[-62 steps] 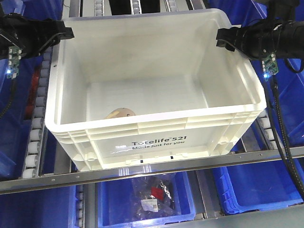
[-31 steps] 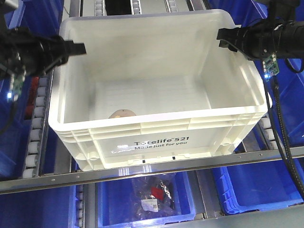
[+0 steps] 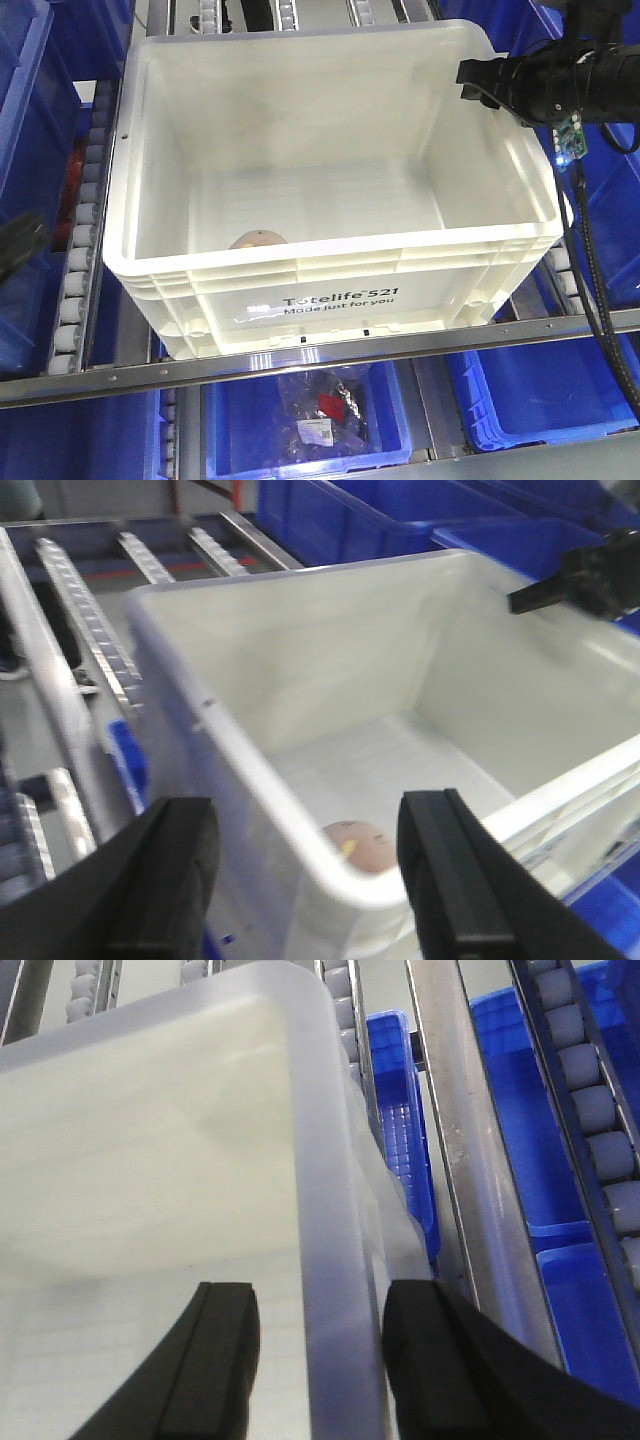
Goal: Place moving items into box and shelve
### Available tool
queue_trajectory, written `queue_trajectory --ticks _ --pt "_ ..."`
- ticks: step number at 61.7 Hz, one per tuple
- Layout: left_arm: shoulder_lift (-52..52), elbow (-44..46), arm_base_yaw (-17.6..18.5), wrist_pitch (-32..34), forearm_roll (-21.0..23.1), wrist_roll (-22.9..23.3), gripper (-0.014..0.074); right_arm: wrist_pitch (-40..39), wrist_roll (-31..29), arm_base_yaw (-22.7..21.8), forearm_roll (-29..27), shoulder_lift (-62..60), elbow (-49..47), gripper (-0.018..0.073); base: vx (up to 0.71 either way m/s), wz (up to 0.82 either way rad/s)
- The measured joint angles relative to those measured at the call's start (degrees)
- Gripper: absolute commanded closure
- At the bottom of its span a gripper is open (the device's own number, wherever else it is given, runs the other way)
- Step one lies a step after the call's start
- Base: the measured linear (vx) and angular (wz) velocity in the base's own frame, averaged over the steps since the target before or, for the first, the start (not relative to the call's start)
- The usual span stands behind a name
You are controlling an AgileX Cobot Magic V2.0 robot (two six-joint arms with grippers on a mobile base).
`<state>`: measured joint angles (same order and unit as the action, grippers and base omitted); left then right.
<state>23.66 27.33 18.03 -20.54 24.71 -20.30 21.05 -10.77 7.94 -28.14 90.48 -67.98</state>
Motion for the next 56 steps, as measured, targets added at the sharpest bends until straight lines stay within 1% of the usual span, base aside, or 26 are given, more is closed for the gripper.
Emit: queue_trajectory --ticks 3,5,10,11,14,17,20,27,32,37,43,56 --pt "-4.53 -3.13 0.00 1.01 -5.44 5.13 0.0125 0.00 0.00 0.00 0.00 0.00 0.00 0.0193 0.00 0.00" --pt "-7.16 -5.80 0.00 1.75 -10.31 10.22 0.0140 0.00 0.00 0.00 0.00 0.00 0.00 0.0193 0.00 0.00" --pt "-13.44 -11.92 -0.25 3.59 -19.18 20.92 0.0184 0.00 0.00 0.00 0.00 0.00 0.00 0.0193 0.00 0.00" --pt "-14.55 -12.77 -0.46 4.06 -20.56 22.43 0.0197 0.00 0.00 0.00 0.00 0.00 0.00 0.0193 0.00 0.00" --pt "-17.24 -16.52 -1.34 5.57 -22.77 24.73 0.0240 0.00 0.00 0.00 0.00 0.00 0.00 0.0193 0.00 0.00" --pt "-19.30 -19.35 -2.20 6.72 -22.94 25.03 0.0279 0.00 0.00 0.00 0.00 0.00 0.00 0.0193 0.00 0.00" --pt "-21.50 -22.39 -3.48 8.03 -22.49 23.81 0.0329 0.00 0.00 0.00 0.00 0.00 0.00 0.0193 0.00 0.00" --pt "-23.99 -27.49 -6.80 10.30 -20.00 18.10 0.0443 0.00 0.00 0.00 0.00 0.00 0.00 0.0193 0.00 0.00" --pt "-24.23 -28.83 -8.81 12.01 -19.26 15.79 0.0527 0.00 0.00 0.00 0.00 0.00 0.00 0.0193 0.00 0.00" --pt "-24.28 -29.02 -10.21 14.75 -19.05 15.09 0.0599 0.00 0.00 0.00 0.00 0.00 0.00 0.0193 0.00 0.00" --pt "-24.28 -29.02 -11.34 15.61 -19.03 14.85 0.0604 0.05 0.00 0.00 0.00 0.00 0.00 0.0193 0.00 0.00" --pt "-24.28 -29.02 -11.78 15.66 -19.03 14.81 0.0604 0.04 0.00 0.00 0.00 0.00 0.00 0.0193 0.00 0.00"
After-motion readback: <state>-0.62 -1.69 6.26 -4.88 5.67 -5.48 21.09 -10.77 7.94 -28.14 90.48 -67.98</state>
